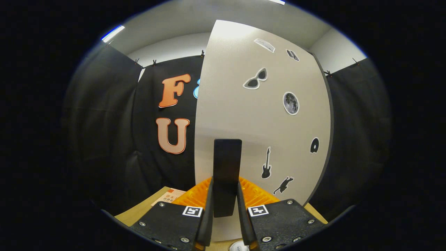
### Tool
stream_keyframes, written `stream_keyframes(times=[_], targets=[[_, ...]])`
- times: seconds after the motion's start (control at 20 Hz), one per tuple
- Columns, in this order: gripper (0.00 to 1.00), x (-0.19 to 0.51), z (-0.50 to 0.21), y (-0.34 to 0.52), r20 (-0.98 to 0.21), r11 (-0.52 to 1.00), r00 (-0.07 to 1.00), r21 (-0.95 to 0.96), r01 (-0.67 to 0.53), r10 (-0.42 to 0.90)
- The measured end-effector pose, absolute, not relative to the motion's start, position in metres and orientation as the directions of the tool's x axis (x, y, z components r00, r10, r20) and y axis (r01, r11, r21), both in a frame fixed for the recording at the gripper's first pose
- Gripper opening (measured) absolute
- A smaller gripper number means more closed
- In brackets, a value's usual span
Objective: Open the shoe cabinet door, grab the shoes and put them into the shoe cabinet, then close the shoe cabinet door.
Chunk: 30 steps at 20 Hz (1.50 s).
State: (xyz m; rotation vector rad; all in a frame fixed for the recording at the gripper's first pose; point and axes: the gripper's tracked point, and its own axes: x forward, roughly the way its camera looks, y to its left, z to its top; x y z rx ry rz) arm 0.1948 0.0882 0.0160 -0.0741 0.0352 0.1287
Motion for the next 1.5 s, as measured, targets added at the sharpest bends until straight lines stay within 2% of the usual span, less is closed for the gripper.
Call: stream_keyframes(times=[0.9, 1.5], targets=[[0.3, 0.118, 0.014, 0.012, -0.024, 0.992, 0.993, -0.044, -0.12, 0.119], [0.29, 0.056, 0.013, -0.102, -0.04, 0.999, 0.998, -0.026, 0.042, -0.043]])
